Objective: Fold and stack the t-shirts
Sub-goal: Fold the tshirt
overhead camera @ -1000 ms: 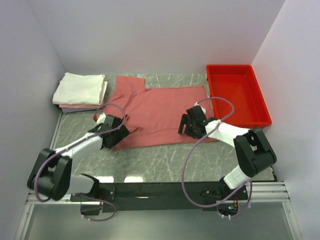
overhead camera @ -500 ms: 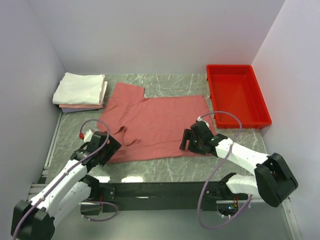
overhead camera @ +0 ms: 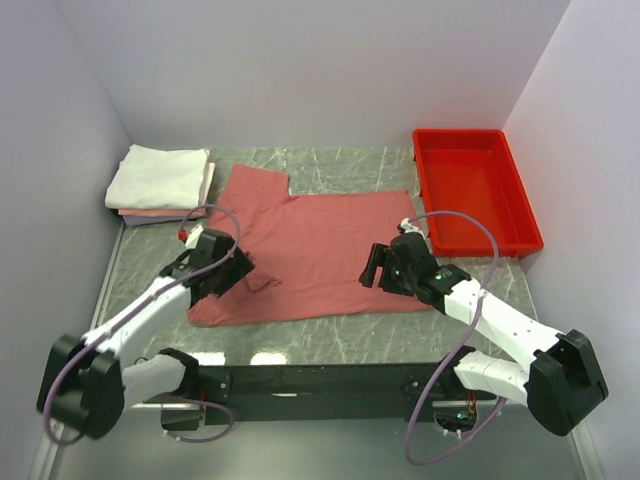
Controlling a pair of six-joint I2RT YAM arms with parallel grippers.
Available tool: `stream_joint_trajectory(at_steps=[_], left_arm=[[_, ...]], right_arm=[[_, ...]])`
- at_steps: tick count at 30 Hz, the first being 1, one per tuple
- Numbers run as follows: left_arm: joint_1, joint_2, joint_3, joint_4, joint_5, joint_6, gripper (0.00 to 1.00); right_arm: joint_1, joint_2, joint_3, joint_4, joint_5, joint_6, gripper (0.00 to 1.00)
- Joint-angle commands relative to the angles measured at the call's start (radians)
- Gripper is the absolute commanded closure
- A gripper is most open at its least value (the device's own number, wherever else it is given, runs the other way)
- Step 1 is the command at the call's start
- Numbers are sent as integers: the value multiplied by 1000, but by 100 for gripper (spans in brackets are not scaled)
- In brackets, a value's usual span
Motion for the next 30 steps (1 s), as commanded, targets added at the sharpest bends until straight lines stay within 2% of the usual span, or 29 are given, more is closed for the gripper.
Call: stream_joint_trajectory(at_steps=[1, 2, 3, 5, 17, 23, 24, 26, 27, 29, 30], left_arm=[[0, 118, 71, 69, -16, 81, 30], [0, 140, 82, 78, -14, 84, 34], [-2, 157, 94, 96, -5, 92, 45], [0, 203, 105, 101, -2, 92, 50], [0, 353, 136, 95, -22, 84, 54], [0, 384, 140, 130, 3, 83, 69], [0, 387, 146, 130, 3, 83, 76], [0, 398, 157, 129, 3, 86, 82], [0, 399, 166, 129, 4, 84, 92], [0, 401, 174, 129, 3, 83, 99], [0, 401, 183, 127, -8, 83, 99]], right_arm=[[-30, -10, 9, 2, 14, -12, 13], [-34, -11, 2, 6, 10, -12, 14], [-48, -11, -7, 7, 5, -12, 14], [-57, -16, -13, 7, -4, -12, 14], [-119, -28, -25, -5, -9, -48, 13], [-136, -34, -41, 4, -17, -46, 13], [-139, -34, -42, 1, -17, -46, 13], [-142, -33, -44, 2, -17, -46, 13], [-142, -33, -44, 2, -17, -46, 13], [-142, -33, -45, 6, -17, -49, 13], [-142, -30, -45, 7, -17, -49, 13]])
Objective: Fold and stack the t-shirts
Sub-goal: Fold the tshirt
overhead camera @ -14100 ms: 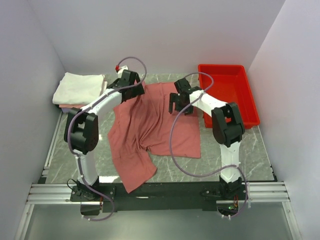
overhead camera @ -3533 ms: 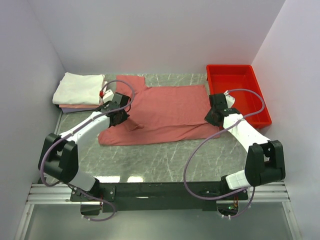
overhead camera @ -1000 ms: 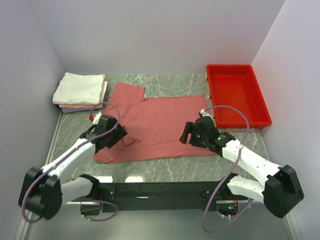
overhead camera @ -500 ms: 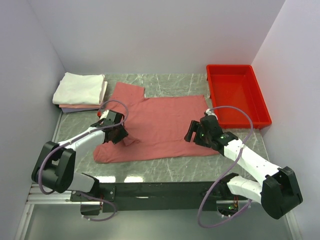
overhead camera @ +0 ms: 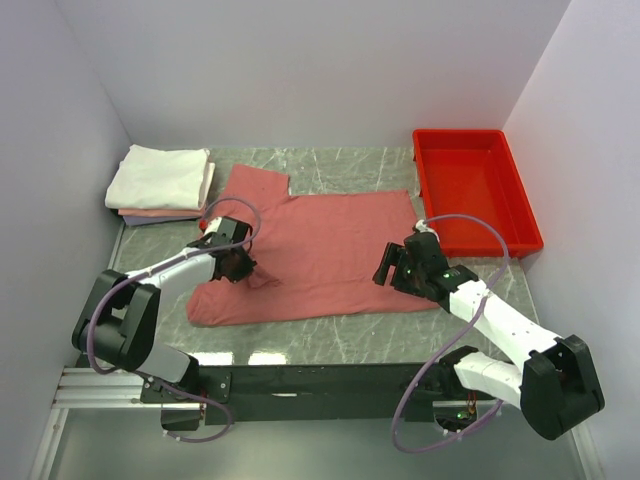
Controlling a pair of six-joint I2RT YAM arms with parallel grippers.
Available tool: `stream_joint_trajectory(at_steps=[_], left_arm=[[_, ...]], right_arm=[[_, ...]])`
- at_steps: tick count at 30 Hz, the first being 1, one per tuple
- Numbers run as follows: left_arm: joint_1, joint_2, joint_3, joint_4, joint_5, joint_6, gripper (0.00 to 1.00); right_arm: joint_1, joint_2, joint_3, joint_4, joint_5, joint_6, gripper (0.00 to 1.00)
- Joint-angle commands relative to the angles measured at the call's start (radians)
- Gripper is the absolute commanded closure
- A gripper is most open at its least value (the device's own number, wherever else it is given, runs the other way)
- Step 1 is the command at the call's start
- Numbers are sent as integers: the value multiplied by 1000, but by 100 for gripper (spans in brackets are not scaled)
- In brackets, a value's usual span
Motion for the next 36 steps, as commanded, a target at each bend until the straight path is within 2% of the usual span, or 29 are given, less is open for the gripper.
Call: stream_joint_trajectory(at_steps=[1, 16, 20, 25, 31, 32, 34, 36], left_arm=[[0, 1, 54, 32, -7, -1, 99], [-2, 136, 192, 39, 19, 29, 95], [-2, 173, 241, 33, 24, 39, 87], [-2, 241, 303, 26, 39, 45, 84], [-2, 288, 372, 17, 48, 52, 61], [-2, 288, 387, 15, 45, 54, 52], [-2, 287, 406, 6, 38, 60, 44], [-2, 273, 426, -7, 30, 66, 26]], right_arm=[[-9, -21, -2, 15, -2, -16, 14], [-44, -5, 24, 9, 4, -46, 14], [-56, -1, 26, 12, 2, -50, 14], [-81, 16, 30, 20, 4, -61, 14], [-91, 32, 40, 27, 4, -72, 14], [-92, 35, 43, 27, 1, -72, 14], [-92, 41, 46, 29, -2, -75, 14], [-95, 41, 52, 24, -1, -84, 14]])
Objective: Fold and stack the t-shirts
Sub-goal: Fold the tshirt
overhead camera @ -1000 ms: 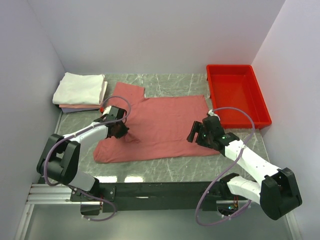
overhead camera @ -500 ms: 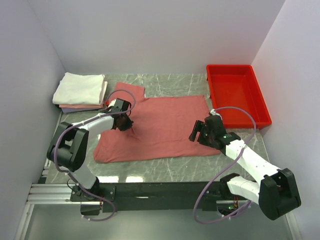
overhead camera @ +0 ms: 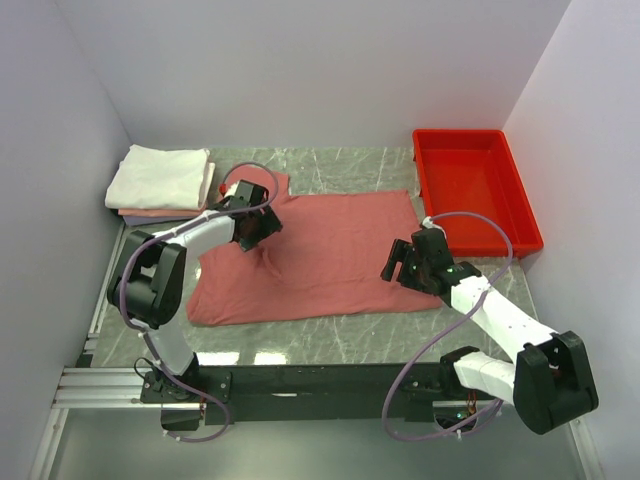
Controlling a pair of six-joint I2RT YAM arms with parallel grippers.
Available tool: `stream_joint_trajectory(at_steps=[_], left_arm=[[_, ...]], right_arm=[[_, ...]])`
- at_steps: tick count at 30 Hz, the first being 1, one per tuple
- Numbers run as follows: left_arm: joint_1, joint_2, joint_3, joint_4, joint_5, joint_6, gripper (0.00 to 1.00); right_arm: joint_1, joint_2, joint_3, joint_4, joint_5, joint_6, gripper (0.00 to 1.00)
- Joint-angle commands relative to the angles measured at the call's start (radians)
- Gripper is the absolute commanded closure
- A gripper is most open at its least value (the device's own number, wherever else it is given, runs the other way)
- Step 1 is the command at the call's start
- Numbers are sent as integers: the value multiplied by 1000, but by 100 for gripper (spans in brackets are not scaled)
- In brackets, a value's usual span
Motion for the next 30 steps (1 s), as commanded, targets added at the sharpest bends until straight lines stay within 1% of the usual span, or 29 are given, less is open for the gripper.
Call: stream_joint_trajectory(at_steps=[1, 2, 3, 6, 9, 10, 13, 15, 17, 20, 24, 30], left_arm=[[-2, -28, 65, -5, -12, 18, 19], [-2, -41, 66, 1, -12, 24, 5], [-2, -48, 69, 3, -12, 27, 1], [-3, -57, 95, -28, 11, 52, 0], [-6, -98, 13, -39, 9, 30, 1], [-6, -110, -47, -31, 9, 29, 1], [-8, -176, -150, 3, 40, 10, 1], [-9, -225, -193, 36, 69, 12, 1], [-19, -242, -222, 69, 62, 16, 0], [-25, -221, -213, 85, 94, 27, 1], [-69, -157, -175, 96, 123, 27, 0], [-105, -68, -51, 96, 128, 30, 1]], right_arm=[[-9, 7, 48, 15, -3, -28, 14], [-8, 6, 53, 15, -1, -35, 13], [-9, 4, 54, 15, 0, -37, 13], [-8, -3, 65, 7, 5, -40, 14], [-9, -14, 74, -4, 3, -43, 14], [-11, -17, 70, -5, 3, -45, 13], [-9, -23, 67, -10, -3, -40, 13], [-9, -28, 62, -10, -3, -40, 14], [-9, -33, 60, -13, -1, -43, 13], [-9, -40, 59, -16, -3, -42, 13], [-9, -53, 54, -24, 17, -39, 13], [-9, -71, 45, -28, 35, -40, 13]])
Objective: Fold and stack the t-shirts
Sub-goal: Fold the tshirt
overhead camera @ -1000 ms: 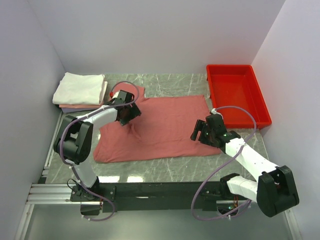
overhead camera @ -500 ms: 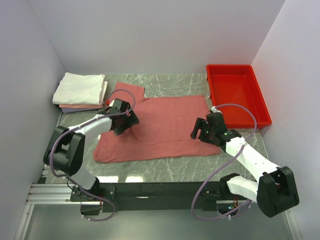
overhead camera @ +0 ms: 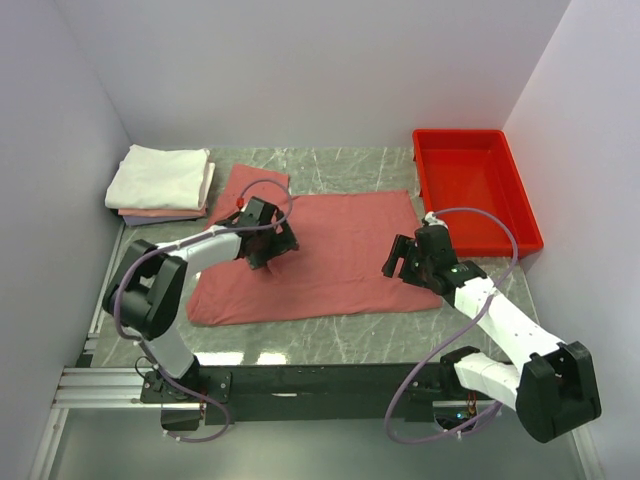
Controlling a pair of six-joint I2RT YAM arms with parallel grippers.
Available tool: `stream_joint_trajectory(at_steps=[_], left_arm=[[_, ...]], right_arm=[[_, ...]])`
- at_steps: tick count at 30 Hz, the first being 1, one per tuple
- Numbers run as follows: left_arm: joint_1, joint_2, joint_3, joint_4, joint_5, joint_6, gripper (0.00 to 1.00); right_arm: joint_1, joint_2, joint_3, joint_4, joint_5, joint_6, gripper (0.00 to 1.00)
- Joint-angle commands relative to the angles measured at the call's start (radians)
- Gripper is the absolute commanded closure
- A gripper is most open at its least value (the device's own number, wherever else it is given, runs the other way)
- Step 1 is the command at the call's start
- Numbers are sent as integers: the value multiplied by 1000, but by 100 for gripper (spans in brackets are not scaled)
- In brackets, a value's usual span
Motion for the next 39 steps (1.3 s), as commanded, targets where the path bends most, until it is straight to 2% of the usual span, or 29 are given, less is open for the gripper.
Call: stream_joint_trajectory(at_steps=[1, 8, 10, 16, 20, 24, 31, 39], left_arm=[[-16, 26, 95, 44, 20, 10, 1], [-24, 98, 176, 10, 31, 15, 1], [-24, 107, 197, -5, -5, 18, 1], [-24, 51, 185, 10, -21, 42, 1], [-24, -26, 185, -25, -93, 52, 1], [-20, -78, 104, -39, -153, 27, 0], [-7, -117, -63, -5, -124, -22, 1], [-6, -180, -227, -9, -140, -62, 1]], right_arm=[[-7, -32, 12, -5, 32, -11, 13], [-7, -33, 3, -4, 41, -10, 13], [-7, -32, 6, -4, 41, -11, 13], [-4, 2, 59, 31, 3, -30, 13], [110, 89, 128, 50, 23, -31, 13], [183, 206, 188, 38, 79, 18, 12], [231, 378, 205, 33, 133, 47, 12], [272, 401, 101, 2, 120, 76, 12]])
